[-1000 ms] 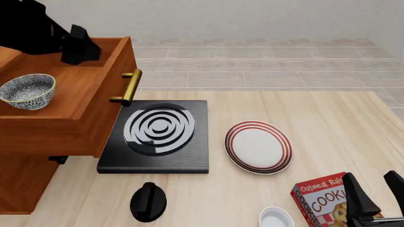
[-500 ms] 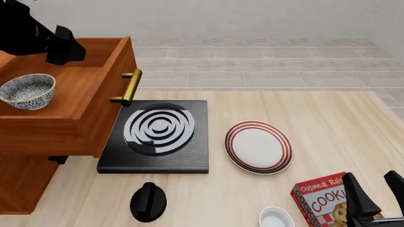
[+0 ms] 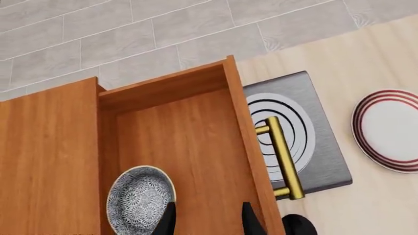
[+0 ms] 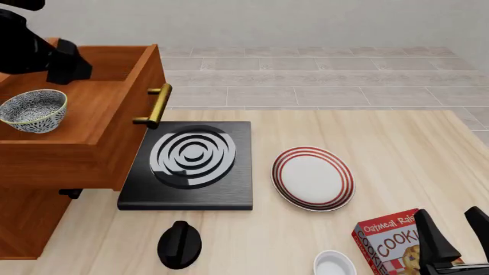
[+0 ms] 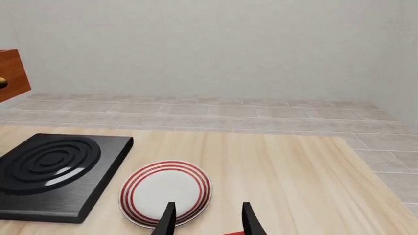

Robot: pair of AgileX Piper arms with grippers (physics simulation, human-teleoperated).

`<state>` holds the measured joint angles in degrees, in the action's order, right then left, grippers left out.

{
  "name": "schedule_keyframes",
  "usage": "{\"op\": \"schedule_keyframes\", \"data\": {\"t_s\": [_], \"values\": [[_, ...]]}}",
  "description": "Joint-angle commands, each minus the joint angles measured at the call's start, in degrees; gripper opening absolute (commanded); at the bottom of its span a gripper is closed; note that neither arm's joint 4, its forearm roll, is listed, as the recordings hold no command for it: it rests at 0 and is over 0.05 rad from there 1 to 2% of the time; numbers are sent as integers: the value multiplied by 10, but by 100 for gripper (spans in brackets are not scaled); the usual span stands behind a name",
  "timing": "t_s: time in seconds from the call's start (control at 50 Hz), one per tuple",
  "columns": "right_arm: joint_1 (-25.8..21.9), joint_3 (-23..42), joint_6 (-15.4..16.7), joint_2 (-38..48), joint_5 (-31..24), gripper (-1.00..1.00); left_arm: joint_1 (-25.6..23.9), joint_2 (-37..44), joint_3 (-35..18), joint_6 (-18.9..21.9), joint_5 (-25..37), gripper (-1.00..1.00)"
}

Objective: Pick the akita bowl in the top layer of the wooden cabinet and place it on the plate.

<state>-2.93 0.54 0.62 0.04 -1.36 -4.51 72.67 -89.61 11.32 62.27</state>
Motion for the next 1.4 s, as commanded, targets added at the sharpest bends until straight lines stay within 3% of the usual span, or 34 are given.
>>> {"op": "schedule_keyframes", "data": {"t_s": [0.02,0.62,1.4], "values": [[0,0,1,0,0,100,18,0,13,8,-10,100],[1,0,-1,0,1,100,63,17,58,21,-53,100],[2,-1,-1,0,1,100,81,34,113,19,-100,100]]}}
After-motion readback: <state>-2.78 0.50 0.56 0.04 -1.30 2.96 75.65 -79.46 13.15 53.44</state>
